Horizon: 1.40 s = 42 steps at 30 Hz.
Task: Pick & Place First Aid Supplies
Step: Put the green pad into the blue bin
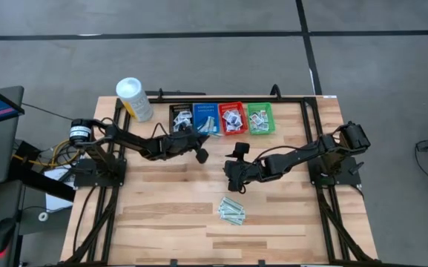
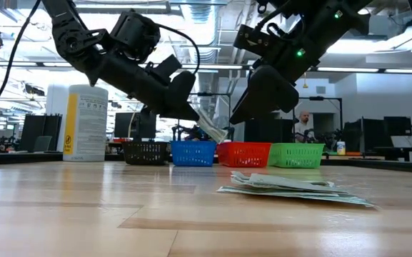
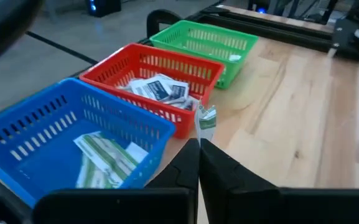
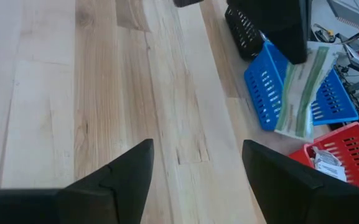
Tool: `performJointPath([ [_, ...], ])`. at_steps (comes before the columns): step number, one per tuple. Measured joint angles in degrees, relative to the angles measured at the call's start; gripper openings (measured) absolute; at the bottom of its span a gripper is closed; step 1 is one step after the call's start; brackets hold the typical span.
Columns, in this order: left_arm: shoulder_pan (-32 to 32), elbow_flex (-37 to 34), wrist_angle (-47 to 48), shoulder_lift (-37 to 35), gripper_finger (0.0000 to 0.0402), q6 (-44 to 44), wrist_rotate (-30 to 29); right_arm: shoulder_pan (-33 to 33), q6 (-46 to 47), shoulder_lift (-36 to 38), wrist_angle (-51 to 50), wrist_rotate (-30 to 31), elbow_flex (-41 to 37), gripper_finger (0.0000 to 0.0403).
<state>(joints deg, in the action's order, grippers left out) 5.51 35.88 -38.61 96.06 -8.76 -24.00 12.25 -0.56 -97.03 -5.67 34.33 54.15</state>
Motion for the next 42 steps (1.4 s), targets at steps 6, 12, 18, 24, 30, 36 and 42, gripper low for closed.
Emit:
performJointPath([
  [6,2.21,-0.05,0.04,-1.81,0.0007,3.47,0.0,-0.02,0.02,0.0,-0.02,0.0,0.0,0.024],
  [12,4.85,-1.19,0.21,-8.02,0.0007,7.7,-1.86,-0.02,0.02,-0.02,0.0,0.0,0.0,0.024],
  [18,10.03,-2.72,7.79,-12.25,0.0007,8.0,-4.4,-0.27,0.0,-0.02,0.72,0.0,0.0,0.024],
  [24,12.93,-6.05,7.94,-10.29,0.0008,3.38,3.18,-1.7,0.11,-0.02,2.48,0.02,0.0,0.024],
  [30,12.9,-6.38,6.4,-8.93,0.0008,3.36,4.78,-2.64,1.0,-0.04,3.97,0.0,0.0,0.024],
  [36,12.9,-6.36,4.63,-8.93,0.0008,3.8,5.43,-2.45,4.52,-0.04,4.0,-3.64,0.0,0.024],
  [42,12.75,-6.36,3.21,-8.93,0.0017,4.38,7.05,-2.43,4.55,-0.04,4.02,-6.14,0.0,0.024],
])
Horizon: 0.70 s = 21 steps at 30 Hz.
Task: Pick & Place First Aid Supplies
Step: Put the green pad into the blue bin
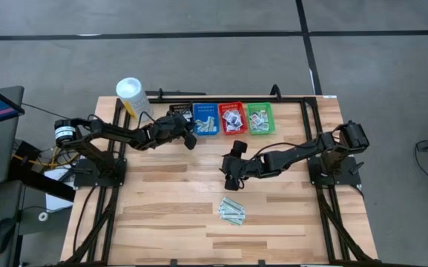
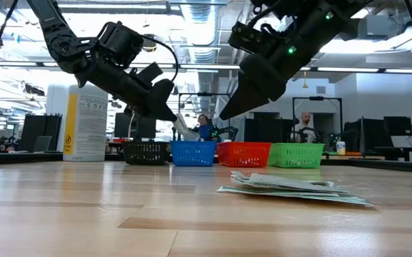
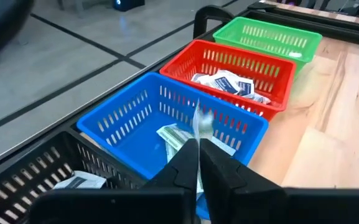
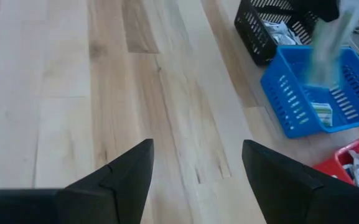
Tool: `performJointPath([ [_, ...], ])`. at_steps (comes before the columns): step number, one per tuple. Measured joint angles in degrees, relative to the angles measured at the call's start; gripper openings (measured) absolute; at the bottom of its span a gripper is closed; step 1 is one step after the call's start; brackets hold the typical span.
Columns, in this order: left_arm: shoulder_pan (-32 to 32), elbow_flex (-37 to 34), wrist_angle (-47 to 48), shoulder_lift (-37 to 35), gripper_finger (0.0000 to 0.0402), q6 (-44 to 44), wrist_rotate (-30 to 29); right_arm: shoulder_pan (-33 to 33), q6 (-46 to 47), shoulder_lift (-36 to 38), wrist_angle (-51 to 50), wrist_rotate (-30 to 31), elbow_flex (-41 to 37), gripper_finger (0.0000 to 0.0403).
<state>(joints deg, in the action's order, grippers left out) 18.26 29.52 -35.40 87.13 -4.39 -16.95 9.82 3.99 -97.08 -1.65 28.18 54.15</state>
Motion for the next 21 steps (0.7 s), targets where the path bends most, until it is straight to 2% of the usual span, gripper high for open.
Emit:
performJointPath([
  [13,0.0,0.0,-1.13,0.0,0.0139,-1.26,-0.11,-1.63,0.59,-1.69,0.13,0.15,-0.07,0.024],
  [18,-0.21,0.0,-1.11,0.02,0.0162,-2.12,-0.1,-2.01,0.49,-1.66,-1.36,-1.44,-0.04,0.024],
  [21,-1.12,0.0,-1.11,0.02,0.0165,-2.93,1.18,-2.01,-0.74,-1.66,-1.4,-5.36,-0.04,0.024],
])
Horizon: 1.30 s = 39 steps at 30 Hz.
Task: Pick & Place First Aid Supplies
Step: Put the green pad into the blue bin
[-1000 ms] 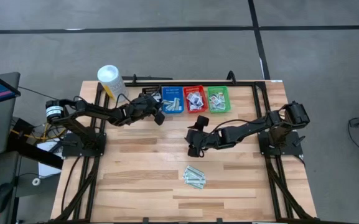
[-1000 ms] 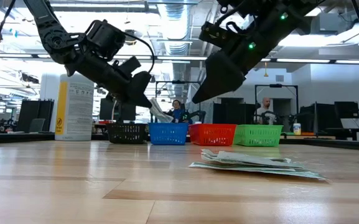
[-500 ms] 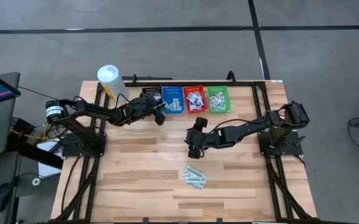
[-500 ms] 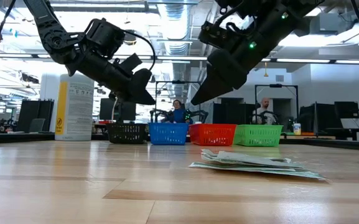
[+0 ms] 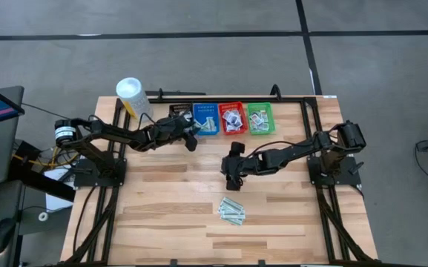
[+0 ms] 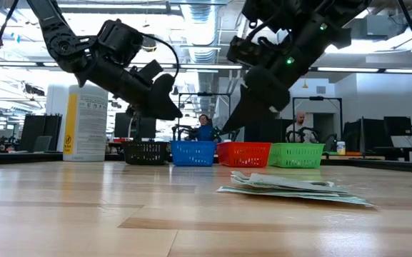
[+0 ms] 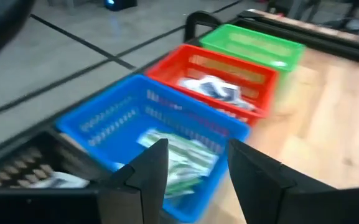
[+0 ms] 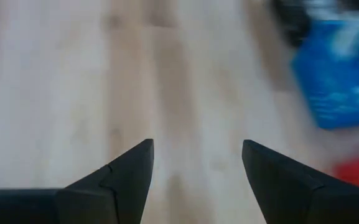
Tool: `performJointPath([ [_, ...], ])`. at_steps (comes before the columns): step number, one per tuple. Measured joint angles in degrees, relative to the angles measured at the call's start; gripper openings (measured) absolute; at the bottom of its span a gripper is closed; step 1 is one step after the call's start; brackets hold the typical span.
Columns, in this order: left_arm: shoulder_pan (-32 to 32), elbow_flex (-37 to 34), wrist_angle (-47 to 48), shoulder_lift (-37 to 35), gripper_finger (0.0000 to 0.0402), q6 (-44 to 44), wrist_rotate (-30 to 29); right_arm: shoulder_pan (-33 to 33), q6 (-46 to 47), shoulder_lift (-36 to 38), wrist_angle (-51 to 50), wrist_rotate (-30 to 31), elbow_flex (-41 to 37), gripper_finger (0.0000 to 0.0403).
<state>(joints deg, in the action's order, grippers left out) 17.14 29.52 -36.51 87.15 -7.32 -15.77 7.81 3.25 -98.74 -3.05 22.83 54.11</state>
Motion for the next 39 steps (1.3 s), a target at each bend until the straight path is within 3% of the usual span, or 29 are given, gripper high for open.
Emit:
performJointPath([
  [6,-4.61,-0.25,-0.01,0.0,0.0158,-2.31,4.04,0.24,-5.29,0.0,0.0,-18.23,0.0,0.024],
  [9,-7.82,-0.61,0.02,0.02,0.0154,-3.06,4.04,1.14,-7.33,0.0,0.05,-23.3,0.0,0.024],
  [22,-19.84,-1.14,-3.03,0.02,0.0148,-8.63,3.76,4.43,-12.24,0.0,1.76,-24.4,0.0,0.024],
  [27,-23.61,-1.11,-4.86,0.02,0.0145,-8.67,0.11,4.68,-12.79,-1.78,3.36,-24.72,0.03,0.024],
  [35,-26.17,-1.11,-5.86,0.02,0.0144,-9.68,-2.67,2.8,-13.77,-9.05,8.43,-38.26,-0.04,0.0229],
  [39,-26.55,-1.11,-6.01,0.02,0.0144,-9.7,-2.67,1.33,-13.99,-11.06,7.48,-39.39,0.0,0.02],
])
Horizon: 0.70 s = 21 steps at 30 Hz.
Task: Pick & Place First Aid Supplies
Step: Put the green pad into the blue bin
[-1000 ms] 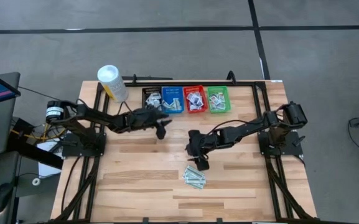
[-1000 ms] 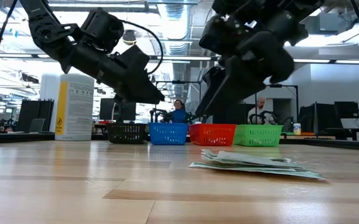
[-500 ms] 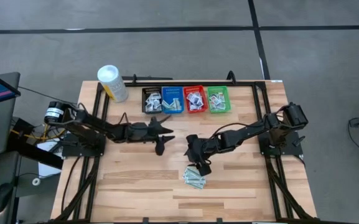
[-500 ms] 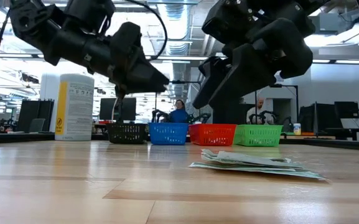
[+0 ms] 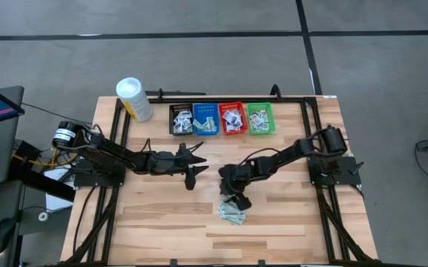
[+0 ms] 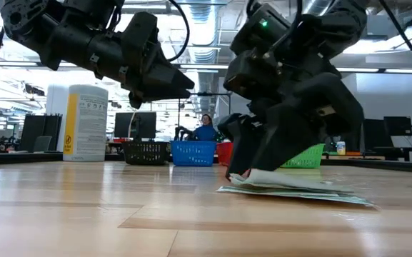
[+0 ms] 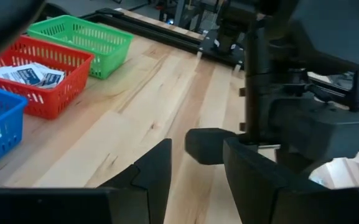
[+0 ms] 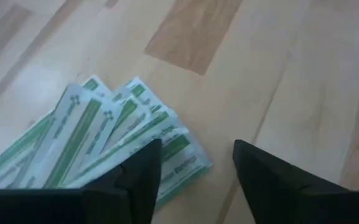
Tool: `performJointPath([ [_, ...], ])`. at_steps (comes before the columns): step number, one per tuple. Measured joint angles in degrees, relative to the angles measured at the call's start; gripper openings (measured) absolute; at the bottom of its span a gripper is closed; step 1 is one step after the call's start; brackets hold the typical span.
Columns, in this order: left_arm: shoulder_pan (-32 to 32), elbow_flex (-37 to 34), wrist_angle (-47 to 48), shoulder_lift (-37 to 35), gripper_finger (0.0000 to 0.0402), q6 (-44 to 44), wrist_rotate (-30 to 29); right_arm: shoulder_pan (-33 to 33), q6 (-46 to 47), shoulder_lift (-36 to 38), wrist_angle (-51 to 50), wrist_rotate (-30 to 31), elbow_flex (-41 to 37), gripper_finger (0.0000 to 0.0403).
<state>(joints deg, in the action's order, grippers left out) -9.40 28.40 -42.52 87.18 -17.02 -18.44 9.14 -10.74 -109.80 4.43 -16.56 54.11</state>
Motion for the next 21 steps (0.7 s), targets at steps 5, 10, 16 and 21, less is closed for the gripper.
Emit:
performJointPath([
  [5,-0.2,0.0,-0.02,0.0,0.0144,-1.23,0.0,-1.12,-0.48,-3.12,0.89,-0.51,0.32,0.0158],
  [10,-0.2,0.0,-0.01,0.0,0.0144,-1.63,0.0,-1.4,-0.84,-5.09,0.07,2.34,0.44,0.0113],
  [16,-0.35,0.0,0.0,0.0,0.0144,-2.6,0.0,-1.4,-1.4,-3.76,-0.79,3.86,0.31,0.0055],
  [21,-0.64,0.0,0.0,0.0,0.0144,-2.6,0.03,-1.33,-1.2,-1.19,-1.34,4.22,0.15,0.0021],
])
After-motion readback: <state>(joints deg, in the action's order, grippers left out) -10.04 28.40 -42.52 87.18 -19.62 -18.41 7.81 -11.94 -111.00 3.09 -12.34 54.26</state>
